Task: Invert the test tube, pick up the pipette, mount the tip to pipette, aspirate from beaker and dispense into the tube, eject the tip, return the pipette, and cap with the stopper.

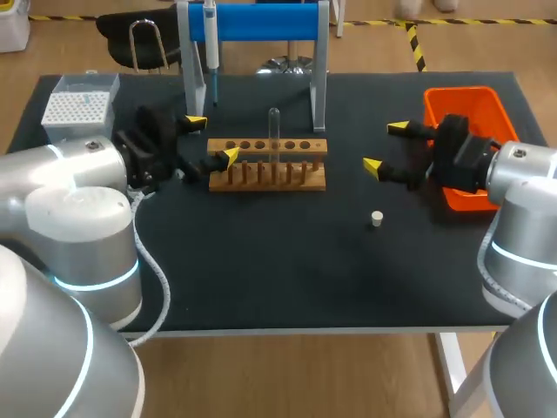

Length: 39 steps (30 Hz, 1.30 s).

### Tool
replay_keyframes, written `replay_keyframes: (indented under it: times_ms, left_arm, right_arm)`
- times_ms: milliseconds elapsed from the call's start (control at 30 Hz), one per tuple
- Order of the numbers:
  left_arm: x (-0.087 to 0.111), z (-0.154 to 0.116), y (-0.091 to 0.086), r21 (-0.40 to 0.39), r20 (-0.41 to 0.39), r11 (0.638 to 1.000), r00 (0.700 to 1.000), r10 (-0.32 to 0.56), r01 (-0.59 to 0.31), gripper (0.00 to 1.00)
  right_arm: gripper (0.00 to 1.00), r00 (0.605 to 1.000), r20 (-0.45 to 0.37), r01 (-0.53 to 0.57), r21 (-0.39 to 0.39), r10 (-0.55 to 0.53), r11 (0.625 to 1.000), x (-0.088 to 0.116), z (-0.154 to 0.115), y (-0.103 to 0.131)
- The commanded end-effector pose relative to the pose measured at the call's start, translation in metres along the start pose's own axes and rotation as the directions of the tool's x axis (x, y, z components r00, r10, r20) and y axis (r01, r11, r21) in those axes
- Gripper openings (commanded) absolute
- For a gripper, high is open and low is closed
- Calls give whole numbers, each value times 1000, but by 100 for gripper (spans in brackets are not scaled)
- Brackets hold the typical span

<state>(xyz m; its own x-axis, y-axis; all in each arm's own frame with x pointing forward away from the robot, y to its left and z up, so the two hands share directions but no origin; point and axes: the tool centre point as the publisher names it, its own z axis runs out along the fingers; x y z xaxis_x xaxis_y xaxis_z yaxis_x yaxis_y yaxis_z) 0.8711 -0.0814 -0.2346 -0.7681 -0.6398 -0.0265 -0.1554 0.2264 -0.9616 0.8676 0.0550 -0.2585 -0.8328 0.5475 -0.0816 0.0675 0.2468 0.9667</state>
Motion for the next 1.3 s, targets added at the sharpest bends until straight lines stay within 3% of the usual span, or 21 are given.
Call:
replay_keyframes:
  times_ms: [33,333,467,567,800,1033,1300]
  left_arm:
    - [1,-1,4,116,2,993,1000,1,-1,100]
    - [1,-1,4,116,2,993,1000,1,-1,100]
    - [1,-1,4,116,2,993,1000,1,-1,100]
    - [1,-1,4,116,2,993,1000,1,-1,100]
    - [1,-1,4,116,2,993,1000,1,-1,100]
    - [1,-1,4,116,2,993,1000,1,-1,100]
    - [1,-1,4,116,2,993,1000,1,-1,100]
  right_arm:
    - [100,1000,2,0,-1,0,1000,1,0,0]
    - [100,1000,2,0,-1,0,1000,1,0,0]
    - [100,997,-81,-6,-18,5,1000,-5,18,5]
    - [100,982,-186,-12,-19,9,1000,-5,34,10]
    - [100,921,-389,-31,-73,0,997,-1,71,24]
    - [100,863,-500,0,-132,-66,991,8,103,32]
    - [100,835,-542,6,-156,-91,988,11,133,33]
